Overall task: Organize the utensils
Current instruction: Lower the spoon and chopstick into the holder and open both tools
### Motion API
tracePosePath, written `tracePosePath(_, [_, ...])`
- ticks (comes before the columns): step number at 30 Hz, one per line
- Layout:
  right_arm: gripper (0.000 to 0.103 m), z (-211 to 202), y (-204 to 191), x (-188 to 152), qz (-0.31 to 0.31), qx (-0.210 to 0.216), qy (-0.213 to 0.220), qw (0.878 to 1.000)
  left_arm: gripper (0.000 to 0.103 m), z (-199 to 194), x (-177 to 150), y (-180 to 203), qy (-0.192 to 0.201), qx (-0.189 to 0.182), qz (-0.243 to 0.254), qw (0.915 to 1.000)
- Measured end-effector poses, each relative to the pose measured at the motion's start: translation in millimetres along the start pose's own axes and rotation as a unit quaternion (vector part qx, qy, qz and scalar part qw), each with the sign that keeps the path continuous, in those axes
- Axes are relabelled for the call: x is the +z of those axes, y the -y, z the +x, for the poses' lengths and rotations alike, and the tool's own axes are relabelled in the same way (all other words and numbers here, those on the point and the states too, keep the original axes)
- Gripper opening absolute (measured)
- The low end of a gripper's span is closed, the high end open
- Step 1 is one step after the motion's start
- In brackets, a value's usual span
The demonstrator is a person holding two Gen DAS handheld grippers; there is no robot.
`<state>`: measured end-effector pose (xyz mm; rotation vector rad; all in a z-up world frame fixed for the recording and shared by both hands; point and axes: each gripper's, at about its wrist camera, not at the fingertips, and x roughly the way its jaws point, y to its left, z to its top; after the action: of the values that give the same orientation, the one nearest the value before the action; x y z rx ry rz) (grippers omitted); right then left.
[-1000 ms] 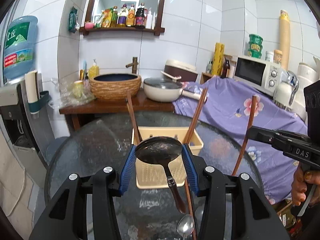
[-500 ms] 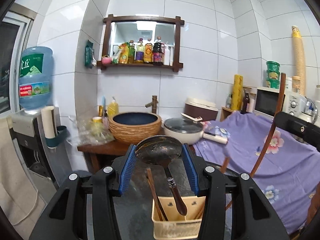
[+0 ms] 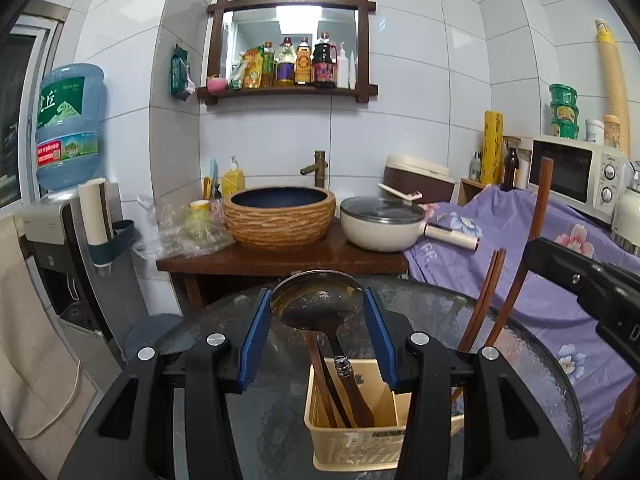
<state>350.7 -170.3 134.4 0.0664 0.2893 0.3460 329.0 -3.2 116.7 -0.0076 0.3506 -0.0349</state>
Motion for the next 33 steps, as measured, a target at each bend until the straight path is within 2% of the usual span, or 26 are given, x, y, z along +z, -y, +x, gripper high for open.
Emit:
tracePosePath(10, [0.007,19,8,-40,0.014,-0.004,-0.039,0.999,0.046,17,-33,8,-0.035,-0.005,0.021,0.9991])
tracePosePath(19, [0.007,18,14,-43,0.021,-0.018,-0.035,0.999,0.046,26,-46,9,-0.054,-0.012,0.033,0.9979])
tracePosePath(23, [0.008,19,21,-45,0.030,-0.022,-0.038,0.999,0.048,23,-48,11,-0.049,-0.013,0.045,0.9977])
tracePosePath(25, [0.018,19,23,-46,0.030,-0.022,-0.041,0.998,0.056,20,-48,13,-0.045,-0.014,0.051,0.9976])
tracePosePath(27, [0.053,13,24,-48,0.033,-0.024,-0.034,0.999,0.060,15,-48,12,-0.037,-0.014,0.050,0.9980])
tracePosePath(29, [0.056,3,24,-49,0.029,-0.030,-0.018,0.999,0.064,7,-48,11,-0.030,-0.018,0.049,0.9982])
tracePosePath(33, [0.059,-11,21,-59,0.016,-0.021,-0.025,0.999,0.076,-14,-58,6,-0.014,-0.017,0.055,0.9982])
